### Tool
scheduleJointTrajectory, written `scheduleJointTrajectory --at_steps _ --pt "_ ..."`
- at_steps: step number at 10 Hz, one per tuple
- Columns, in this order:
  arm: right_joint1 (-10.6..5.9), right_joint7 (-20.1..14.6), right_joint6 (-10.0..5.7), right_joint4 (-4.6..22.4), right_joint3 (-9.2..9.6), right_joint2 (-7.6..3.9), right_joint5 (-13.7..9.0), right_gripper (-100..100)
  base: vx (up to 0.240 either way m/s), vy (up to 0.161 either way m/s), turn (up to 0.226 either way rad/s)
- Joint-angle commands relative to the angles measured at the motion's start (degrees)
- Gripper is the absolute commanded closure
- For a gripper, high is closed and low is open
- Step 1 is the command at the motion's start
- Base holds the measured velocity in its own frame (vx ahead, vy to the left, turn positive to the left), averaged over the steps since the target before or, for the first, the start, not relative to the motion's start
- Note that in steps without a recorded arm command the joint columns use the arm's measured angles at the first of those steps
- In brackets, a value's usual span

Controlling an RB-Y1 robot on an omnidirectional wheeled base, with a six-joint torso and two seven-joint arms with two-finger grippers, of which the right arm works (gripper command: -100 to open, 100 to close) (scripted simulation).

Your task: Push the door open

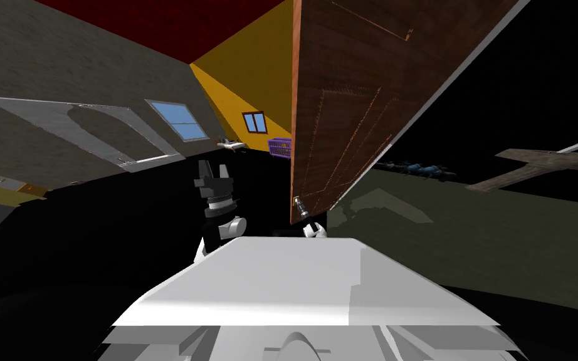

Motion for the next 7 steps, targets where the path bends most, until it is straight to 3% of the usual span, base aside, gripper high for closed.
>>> scheduleJointTrajectory --at_steps 1,4,7 --pt "-0.58 0.3 -0.55 0.7 -1.52 -0.65 -0.5 100 0.180 0.158 -0.075" --pt "-0.84 1.1 -0.68 1.0 -4.01 -0.75 -1.4 100 0.194 0.163 -0.060" --pt "-1.10 1.8 -0.81 1.4 -6.53 0.20 -2.2 100 0.195 0.182 -0.093"
